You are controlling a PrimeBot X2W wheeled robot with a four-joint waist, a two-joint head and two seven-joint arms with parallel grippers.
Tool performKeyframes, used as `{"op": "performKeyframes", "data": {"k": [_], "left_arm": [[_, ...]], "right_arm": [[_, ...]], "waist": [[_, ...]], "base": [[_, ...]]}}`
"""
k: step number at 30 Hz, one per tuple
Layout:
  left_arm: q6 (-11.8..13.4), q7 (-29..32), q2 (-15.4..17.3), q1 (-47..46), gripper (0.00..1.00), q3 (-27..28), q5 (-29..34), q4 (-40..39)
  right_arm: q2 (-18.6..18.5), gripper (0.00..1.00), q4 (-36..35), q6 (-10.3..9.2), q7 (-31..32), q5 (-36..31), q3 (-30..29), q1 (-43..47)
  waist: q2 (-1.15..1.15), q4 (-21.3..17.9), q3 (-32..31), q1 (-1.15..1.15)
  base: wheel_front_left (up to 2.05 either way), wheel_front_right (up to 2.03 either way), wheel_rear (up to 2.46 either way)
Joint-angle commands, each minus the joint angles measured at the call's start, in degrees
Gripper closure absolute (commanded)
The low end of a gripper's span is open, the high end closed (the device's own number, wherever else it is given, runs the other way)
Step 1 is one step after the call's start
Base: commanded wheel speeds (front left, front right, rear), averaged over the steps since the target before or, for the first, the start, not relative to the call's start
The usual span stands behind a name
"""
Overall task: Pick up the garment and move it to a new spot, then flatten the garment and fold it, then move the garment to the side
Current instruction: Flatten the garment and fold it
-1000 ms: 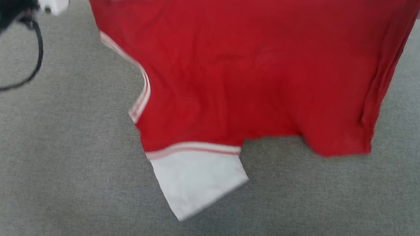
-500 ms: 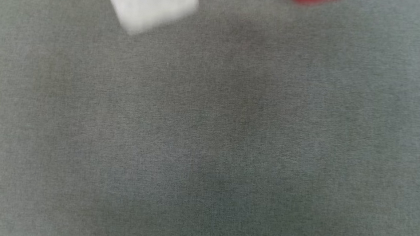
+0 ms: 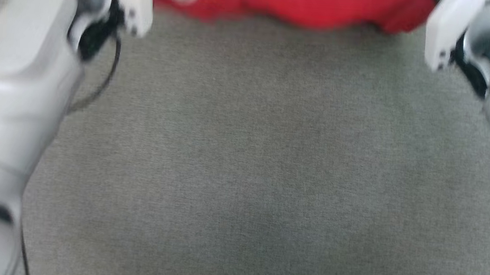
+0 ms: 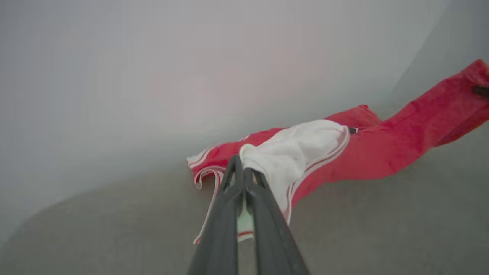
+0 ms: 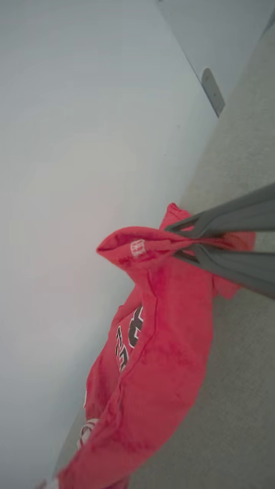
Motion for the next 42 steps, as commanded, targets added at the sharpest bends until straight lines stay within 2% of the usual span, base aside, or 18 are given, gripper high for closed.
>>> {"op": "performKeyframes", "data": {"k": [1, 6, 9, 11, 14, 19, 23, 27, 30, 35, 40, 42], "left_arm": [[0.2, 1.5, 1.8, 1.8, 1.00, -0.5, -0.9, -0.5], [0.2, 11.5, 6.7, 12.1, 1.00, -3.5, -9.8, -7.8], [0.3, 15.4, 9.8, 18.7, 1.00, -4.7, -12.6, -12.3], [1.7, 17.0, 11.7, 22.5, 1.00, -5.4, -13.1, -16.2], [5.5, 19.2, 14.5, 29.3, 1.00, -6.0, -15.3, -23.5], [14.2, 22.1, 20.2, 39.7, 1.00, -6.9, -17.9, -38.4], [21.0, 23.5, 24.4, 46.5, 1.00, -7.5, -19.7, -48.8], [26.4, 24.0, 27.5, 52.5, 1.00, -8.0, -21.7, -56.5], [29.1, 24.2, 29.5, 55.3, 1.00, -8.0, -22.8, -60.0], [31.9, 22.8, 32.8, 54.3, 1.00, -5.2, -22.6, -64.3], [32.6, 22.6, 35.9, 49.6, 1.00, -2.0, -20.0, -67.0], [31.9, 22.7, 36.9, 46.4, 1.00, -0.6, -18.6, -67.6]], "right_arm": [[-0.1, 1.00, -0.9, -0.12, 0.6, 1.1, 0.5, 1.6], [-4.8, 1.00, -6.5, -0.13, 4.1, 8.8, 4.4, 10.2], [-7.6, 1.00, -11.8, -0.12, 6.3, 12.6, 6.5, 15.6], [-10.0, 1.00, -15.3, -0.13, 7.8, 15.4, 7.2, 19.5], [-13.6, 1.00, -21.2, -0.12, 10.1, 19.0, 8.1, 25.4], [-19.2, 1.00, -31.0, -0.12, 13.1, 23.3, 8.1, 35.0], [-23.2, 1.00, -38.2, -0.11, 15.1, 25.3, 7.4, 42.4], [-26.3, 1.00, -44.6, -0.11, 16.9, 26.7, 5.7, 49.9], [-27.4, 1.00, -48.0, -0.11, 18.0, 27.6, 3.8, 54.8], [-27.2, 1.00, -52.2, -0.12, 16.4, 26.3, -2.5, 58.1], [-25.4, 1.00, -55.2, -0.11, 16.7, 24.0, -8.1, 57.9], [-24.0, 1.00, -56.4, -0.11, 18.1, 22.3, -10.9, 57.0]], "waist": [[0.00, 0.3, -0.8, 0.00], [0.00, 0.6, -3.1, 0.00], [0.00, 0.7, -4.5, 0.00], [0.00, 0.8, -5.3, 0.00], [0.00, 0.7, -6.3, 0.00], [0.00, 0.7, -7.1, 0.00], [0.00, 0.9, -7.3, 0.00], [0.00, 0.6, -6.7, 0.00], [0.00, 0.1, -6.1, 0.00], [0.00, -1.0, -5.0, 0.00], [0.00, -2.1, -4.3, 0.00], [0.00, -2.8, -3.8, 0.00]], "base": [[0.00, 0.00, 0.00], [0.00, 0.00, 0.00], [0.00, 0.00, 0.00], [0.00, 0.00, 0.00], [0.00, 0.00, 0.00], [0.00, 0.00, 0.00], [0.00, 0.00, 0.00], [0.00, 0.00, 0.00], [0.00, 0.00, 0.00], [0.00, 0.00, 0.00], [0.00, 0.00, 0.00], [0.00, 0.00, 0.00]]}}
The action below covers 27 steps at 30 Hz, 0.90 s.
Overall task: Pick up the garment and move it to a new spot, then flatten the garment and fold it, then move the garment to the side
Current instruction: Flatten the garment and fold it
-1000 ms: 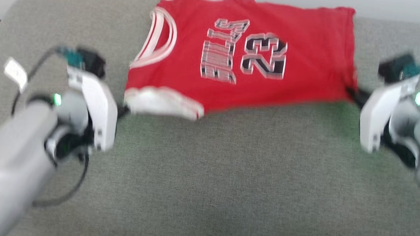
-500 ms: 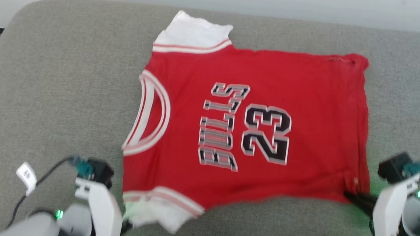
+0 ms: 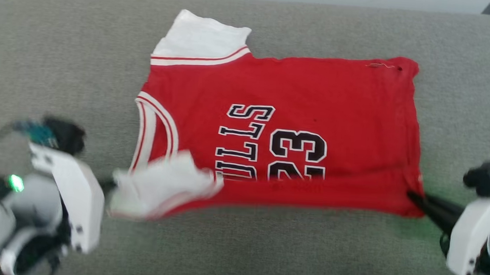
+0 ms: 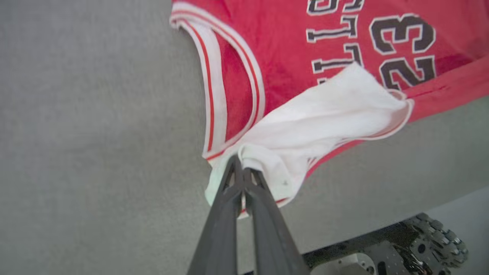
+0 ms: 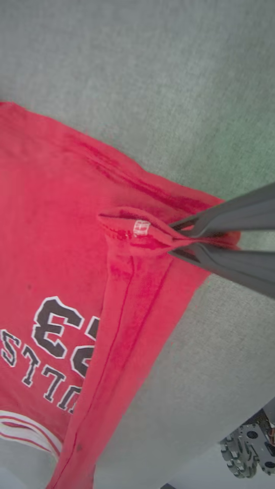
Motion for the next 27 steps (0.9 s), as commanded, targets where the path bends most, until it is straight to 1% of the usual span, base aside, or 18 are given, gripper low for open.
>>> {"op": "performKeyframes", "data": {"k": [1, 3, 4, 7, 10, 13, 15, 18, 20, 21, 22, 23, 24, 27], "left_arm": [[-0.7, 0.0, 0.1, -2.2, 1.00, 0.7, 1.0, 0.2], [-2.0, 0.8, 0.2, -5.7, 1.00, 1.4, 3.0, 1.8], [-2.9, 1.3, -0.2, -7.4, 1.00, 1.4, 3.3, 3.0], [-5.9, 3.0, -2.5, -12.8, 1.00, 1.3, 4.8, 8.0], [-9.4, 4.0, -6.3, -17.5, 1.00, 0.5, 6.1, 15.1], [-13.4, 3.8, -10.7, -21.4, 1.00, -0.6, 6.6, 23.5], [-15.8, 4.2, -13.1, -23.1, 1.00, -1.7, 7.2, 29.2], [-18.6, 4.6, -16.9, -25.0, 1.00, -2.9, 6.6, 37.4], [-19.8, 5.1, -19.0, -25.9, 1.00, -3.3, 6.1, 42.3], [-20.5, 5.5, -20.0, -26.2, 0.95, -3.7, 6.0, 44.6], [-21.1, 5.5, -20.8, -26.6, 0.86, -3.8, 5.8, 46.7], [-21.6, 4.8, -21.6, -26.9, 0.59, -3.5, 5.3, 48.5], [-22.0, 4.2, -22.3, -27.4, 0.00, -3.0, 5.1, 49.8], [-22.5, 2.9, -22.3, -28.5, 0.00, -2.1, 5.1, 52.0]], "right_arm": [[1.0, 1.00, -0.6, -0.12, 0.8, -1.1, -1.6, -1.2], [2.9, 1.00, -1.4, -0.12, 2.6, -3.0, -3.5, -2.6], [3.8, 1.00, -1.4, -0.12, 3.4, -4.0, -4.4, -3.6], [6.4, 1.00, -0.7, -0.12, 5.6, -6.4, -5.6, -7.3], [8.9, 1.00, 1.9, -0.11, 7.0, -8.2, -5.6, -11.7], [11.6, 1.00, 6.6, -0.11, 7.7, -9.5, -4.9, -16.2], [13.4, 1.00, 10.1, -0.11, 8.1, -9.9, -3.8, -18.9], [15.6, 1.00, 15.4, -0.10, 8.6, -10.6, -1.9, -22.4], [16.9, 1.00, 18.6, -0.10, 8.6, -10.3, -0.7, -24.1], [17.4, 1.00, 20.3, -0.10, 8.3, -10.3, -0.2, -24.9], [17.7, 0.65, 21.6, -0.13, 7.5, -10.3, -0.3, -25.6], [17.9, 0.36, 22.7, -0.15, 7.0, -10.5, 0.0, -26.1], [17.9, 0.00, 23.7, -0.15, 6.7, -10.6, 0.4, -26.6], [18.1, 0.00, 24.3, -0.18, 4.7, -10.9, -0.1, -27.3]], "waist": [[0.00, -0.7, 0.6, 0.00], [0.00, -1.1, 1.3, 0.00], [0.00, -1.3, 1.7, 0.00], [0.00, -1.9, 3.1, 0.00], [0.00, -2.1, 4.6, 0.00], [0.00, -2.5, 6.1, 0.00], [0.00, -2.8, 6.9, 0.00], [0.00, -3.1, 7.7, 0.00], [0.00, -3.2, 8.0, 0.00], [0.00, -3.3, 8.1, 0.00], [0.00, -3.3, 8.2, 0.00], [0.00, -3.3, 8.2, 0.00], [0.00, -3.2, 8.2, 0.00], [0.00, -3.3, 7.6, 0.00]], "base": [[0.00, 0.00, 0.00], [0.00, 0.00, 0.00], [0.00, 0.00, 0.00], [0.00, 0.00, 0.00], [0.00, 0.00, 0.00], [0.00, 0.00, 0.00], [0.00, 0.00, 0.00], [0.00, 0.00, 0.00], [0.00, 0.00, 0.00], [0.00, 0.00, 0.00], [0.00, 0.00, 0.00], [0.00, 0.00, 0.00], [0.00, 0.00, 0.00], [0.00, 0.00, 0.00]]}}
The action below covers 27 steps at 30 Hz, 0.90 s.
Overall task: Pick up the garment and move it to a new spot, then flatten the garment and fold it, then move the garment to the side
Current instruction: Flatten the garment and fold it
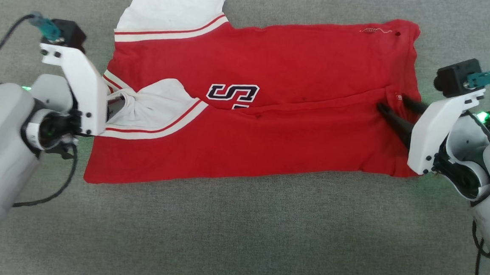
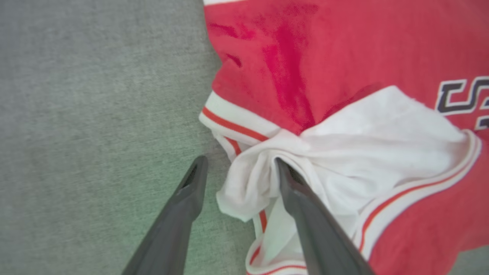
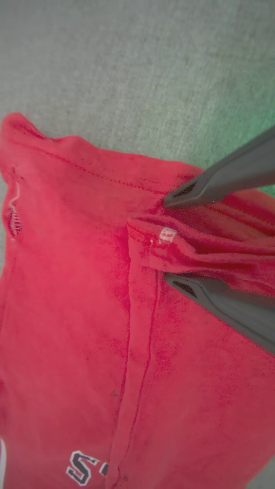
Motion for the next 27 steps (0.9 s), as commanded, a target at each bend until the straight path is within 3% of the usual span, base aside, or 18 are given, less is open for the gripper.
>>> {"op": "performKeyframes", "data": {"k": [1, 4, 7, 14, 15, 20, 27], "left_arm": [[0.1, -0.5, 0.7, -0.7, 0.00, 0.4, 0.3, 0.2], [0.2, -0.9, 2.2, -0.3, 0.00, 0.9, 0.2, -2.2], [2.1, -0.2, 4.7, 1.6, 0.00, 1.1, 0.4, -6.5], [10.0, 0.8, 12.5, 8.2, 0.00, 2.8, -1.2, -22.4], [10.0, 0.8, 12.5, 8.2, 0.00, 2.8, -1.2, -22.4], [18.0, 2.4, 17.9, 15.5, 0.00, 2.9, -3.2, -35.6], [22.5, 2.3, 19.6, 20.6, 0.00, 2.9, -5.1, -37.6]], "right_arm": [[0.0, 0.00, -0.5, -0.21, -1.5, -0.5, -0.2, 0.2], [-0.4, 0.00, -2.9, -0.18, -4.9, 0.0, -2.2, 2.5], [-0.5, 0.00, -6.8, -0.15, -9.0, -1.1, -4.7, 5.4], [2.4, 0.00, -16.8, -0.16, -19.3, -8.2, -14.8, 13.3], [2.4, 0.00, -16.8, -0.16, -19.3, -8.2, -14.8, 13.3], [8.5, 0.00, -26.0, -0.15, -23.4, -15.6, -24.3, 20.0], [15.0, 0.00, -34.6, -0.16, -20.9, -19.6, -29.0, 26.1]], "waist": [[0.00, 0.0, -0.5, 0.00], [0.00, 0.2, -1.3, 0.00], [0.00, 0.5, -2.0, 0.00], [0.00, 0.1, -2.8, 0.00], [0.00, 0.1, -2.8, 0.00], [0.00, -0.7, -2.9, 0.00], [0.00, -2.7, -2.2, 0.00]], "base": [[0.00, 0.00, 0.00], [0.00, 0.00, 0.00], [0.00, 0.00, 0.00], [0.00, 0.00, 0.00], [0.00, 0.00, 0.00], [0.00, 0.00, 0.00], [0.00, 0.00, 0.00]]}}
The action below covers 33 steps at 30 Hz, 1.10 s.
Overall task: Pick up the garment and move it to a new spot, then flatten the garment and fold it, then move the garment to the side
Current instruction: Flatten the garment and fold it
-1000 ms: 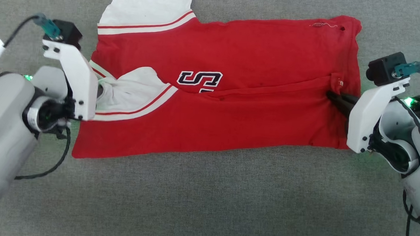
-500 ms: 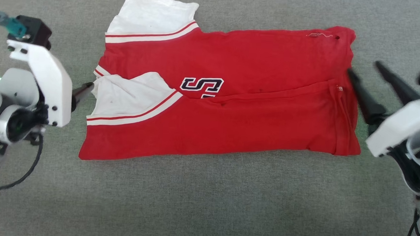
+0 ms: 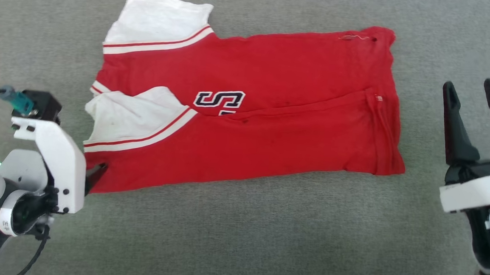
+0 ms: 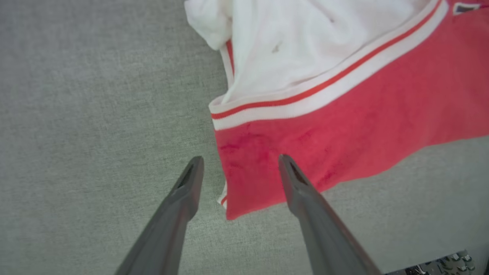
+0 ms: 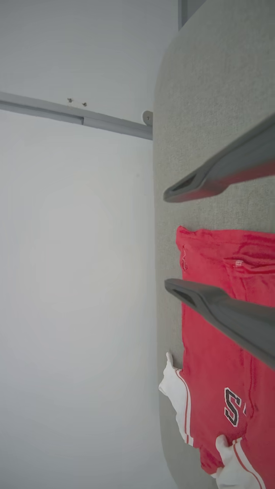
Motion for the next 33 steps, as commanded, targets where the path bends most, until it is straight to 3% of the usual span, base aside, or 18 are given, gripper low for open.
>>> {"op": "performKeyframes", "data": {"k": [1, 7, 10, 11, 12, 13, 21, 32, 33], "left_arm": [[0.2, -0.1, -0.2, 0.5, 0.00, 0.2, -0.4, 0.8], [-1.7, 0.1, -3.8, 1.5, 0.00, -0.7, -2.3, 9.2], [-3.8, 1.0, -6.4, 1.5, 0.00, -2.3, -2.7, 13.1], [-4.7, 1.1, -7.2, 1.3, 0.55, -2.7, -2.7, 14.1], [-5.4, 1.1, -8.0, 0.9, 0.83, -3.0, -2.6, 15.1], [-6.0, 1.0, -8.8, 0.7, 1.00, -3.2, -2.7, 16.0], [-9.9, 0.8, -13.4, -2.5, 1.00, -5.1, -0.7, 20.3], [-12.7, 0.4, -17.2, -5.3, 1.00, -6.1, 0.2, 23.0], [-12.9, 0.2, -17.5, -5.5, 0.97, -6.2, 0.2, 23.2]], "right_arm": [[0.4, 0.00, -0.5, -0.02, 0.6, -0.4, 0.2, 0.8], [1.5, 0.00, 0.1, -0.03, 4.6, 1.6, 1.6, 3.9], [0.3, 0.00, 1.6, -0.02, 7.2, 3.7, 3.4, 4.5], [-0.3, 0.00, 2.4, -0.02, 8.3, 4.5, 4.3, 4.6], [-0.7, 0.00, 3.4, -0.02, 9.5, 5.3, 4.7, 4.5], [-1.5, 0.00, 4.3, -0.02, 10.8, 5.7, 5.5, 4.0], [-5.2, 0.00, 12.6, -0.02, 22.6, 7.3, 8.7, -1.3], [-4.7, 0.00, 26.0, -0.11, 37.3, 3.2, 11.4, -6.2], [-4.9, 0.04, 26.9, -0.11, 38.7, 3.0, 12.1, -6.2]], "waist": [[0.00, -0.5, 0.3, 0.00], [0.00, -2.3, 0.7, 0.00], [0.00, -2.5, 0.8, 0.00], [0.00, -2.4, 0.8, 0.00], [0.00, -2.3, 0.8, 0.00], [0.00, -2.2, 0.9, 0.00], [0.00, 0.5, 1.1, 0.00], [0.00, 3.7, 1.6, 0.00], [0.00, 3.9, 1.6, 0.00]], "base": [[0.00, 0.00, 0.00], [0.00, 0.00, 0.00], [0.00, 0.00, 0.00], [0.00, 0.00, 0.00], [0.00, 0.00, 0.00], [0.00, 0.00, 0.00], [0.00, 0.00, 0.00], [0.00, 0.00, 0.00], [0.00, 0.00, 0.00]]}}
